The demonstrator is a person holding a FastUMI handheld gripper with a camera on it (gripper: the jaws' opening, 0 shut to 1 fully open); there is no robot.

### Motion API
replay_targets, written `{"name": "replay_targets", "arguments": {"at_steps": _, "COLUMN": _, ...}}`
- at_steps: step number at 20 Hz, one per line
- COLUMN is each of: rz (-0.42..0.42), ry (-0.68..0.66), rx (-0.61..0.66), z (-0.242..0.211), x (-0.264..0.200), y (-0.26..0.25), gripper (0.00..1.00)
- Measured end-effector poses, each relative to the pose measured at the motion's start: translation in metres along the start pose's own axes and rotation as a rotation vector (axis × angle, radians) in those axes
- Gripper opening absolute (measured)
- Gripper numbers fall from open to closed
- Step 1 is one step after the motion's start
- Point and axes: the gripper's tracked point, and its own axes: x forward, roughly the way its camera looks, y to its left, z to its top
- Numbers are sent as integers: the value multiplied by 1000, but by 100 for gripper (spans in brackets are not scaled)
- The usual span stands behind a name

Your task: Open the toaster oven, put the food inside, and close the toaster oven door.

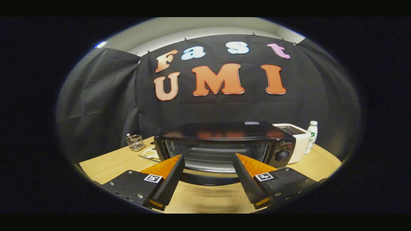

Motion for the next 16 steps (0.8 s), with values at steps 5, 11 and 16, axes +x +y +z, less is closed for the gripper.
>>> {"name": "replay_targets", "arguments": {"at_steps": 5, "rz": 50, "ry": 248, "rx": 93, "z": -69, "x": -17, "y": -1, "gripper": 89}}
{"name": "replay_targets", "arguments": {"at_steps": 11, "rz": 24, "ry": 340, "rx": 111, "z": -105, "x": -22, "y": -18, "gripper": 86}}
{"name": "replay_targets", "arguments": {"at_steps": 16, "rz": 40, "ry": 381, "rx": 184, "z": -116, "x": -22, "y": -25, "gripper": 84}}
